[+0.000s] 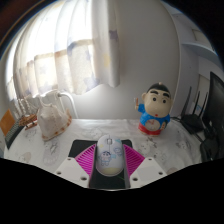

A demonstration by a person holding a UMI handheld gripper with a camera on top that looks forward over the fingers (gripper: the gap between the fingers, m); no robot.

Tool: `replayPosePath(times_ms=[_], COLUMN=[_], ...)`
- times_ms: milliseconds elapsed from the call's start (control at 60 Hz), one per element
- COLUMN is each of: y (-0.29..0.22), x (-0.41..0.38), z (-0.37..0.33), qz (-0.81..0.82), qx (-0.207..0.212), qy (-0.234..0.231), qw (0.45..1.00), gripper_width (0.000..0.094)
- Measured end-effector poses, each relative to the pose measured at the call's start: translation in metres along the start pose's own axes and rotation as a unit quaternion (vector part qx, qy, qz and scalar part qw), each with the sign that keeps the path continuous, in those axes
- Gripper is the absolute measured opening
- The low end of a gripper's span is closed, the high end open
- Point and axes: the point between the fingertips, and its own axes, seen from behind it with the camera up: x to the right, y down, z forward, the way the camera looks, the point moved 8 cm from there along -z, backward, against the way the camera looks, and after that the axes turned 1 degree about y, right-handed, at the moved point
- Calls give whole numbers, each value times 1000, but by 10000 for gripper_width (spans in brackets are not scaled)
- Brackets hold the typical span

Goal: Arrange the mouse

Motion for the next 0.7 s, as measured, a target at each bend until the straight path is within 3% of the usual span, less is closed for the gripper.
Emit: replayPosePath(times_ms=[150, 300, 333, 417, 450, 700], y=[38, 75, 72, 72, 66, 20], x=[-38, -43, -45, -44, -44, -45], z=[53, 82, 82, 74, 65, -91], qz=[1, 3, 5, -1, 3, 4], qx=[-46, -82, -70, -93, -93, -86], qy=[2, 42, 44, 61, 64, 64], qw=[999, 996, 997, 994, 994, 994], gripper_width=[396, 448, 522, 865, 830, 849])
